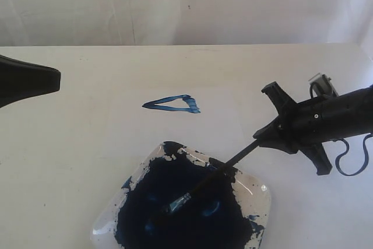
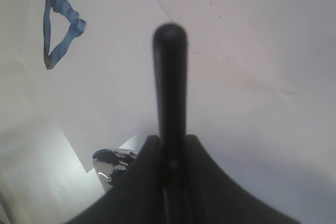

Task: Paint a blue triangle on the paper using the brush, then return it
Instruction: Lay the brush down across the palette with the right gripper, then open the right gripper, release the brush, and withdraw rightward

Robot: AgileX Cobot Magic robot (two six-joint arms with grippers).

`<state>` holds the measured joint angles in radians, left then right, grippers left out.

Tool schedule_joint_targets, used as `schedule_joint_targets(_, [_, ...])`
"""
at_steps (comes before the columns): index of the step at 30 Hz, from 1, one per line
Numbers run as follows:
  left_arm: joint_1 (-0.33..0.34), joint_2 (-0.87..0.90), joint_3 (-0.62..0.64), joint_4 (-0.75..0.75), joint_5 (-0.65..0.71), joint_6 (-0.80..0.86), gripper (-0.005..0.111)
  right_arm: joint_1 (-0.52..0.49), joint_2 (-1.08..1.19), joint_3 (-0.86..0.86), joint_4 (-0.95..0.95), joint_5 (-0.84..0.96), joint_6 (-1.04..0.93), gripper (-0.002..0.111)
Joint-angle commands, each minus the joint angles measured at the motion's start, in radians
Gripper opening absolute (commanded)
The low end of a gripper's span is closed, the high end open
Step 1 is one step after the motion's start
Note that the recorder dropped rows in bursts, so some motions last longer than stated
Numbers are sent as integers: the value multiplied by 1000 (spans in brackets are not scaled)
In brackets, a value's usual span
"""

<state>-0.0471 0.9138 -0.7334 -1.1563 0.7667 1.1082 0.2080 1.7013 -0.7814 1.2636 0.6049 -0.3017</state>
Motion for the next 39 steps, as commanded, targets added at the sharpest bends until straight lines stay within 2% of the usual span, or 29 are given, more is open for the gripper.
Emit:
schedule_joint_targets(1, [-7,-6,6,-12,11,-10,0,-10,5,4,-4,-18,-10,0])
schedule_joint_targets(16, [-7,-6,6,-15,11,-10,0,-10,57,4,0,-12,-10,1])
schedule_joint_targets(32, [-7,-6,6,-16,11,-10,0,-10,57,4,-11,1,-48,42])
schedule_joint_targets(39, [-7,-6,6,-16,11,-10,0,-10,27,4,-11,42,-84,41])
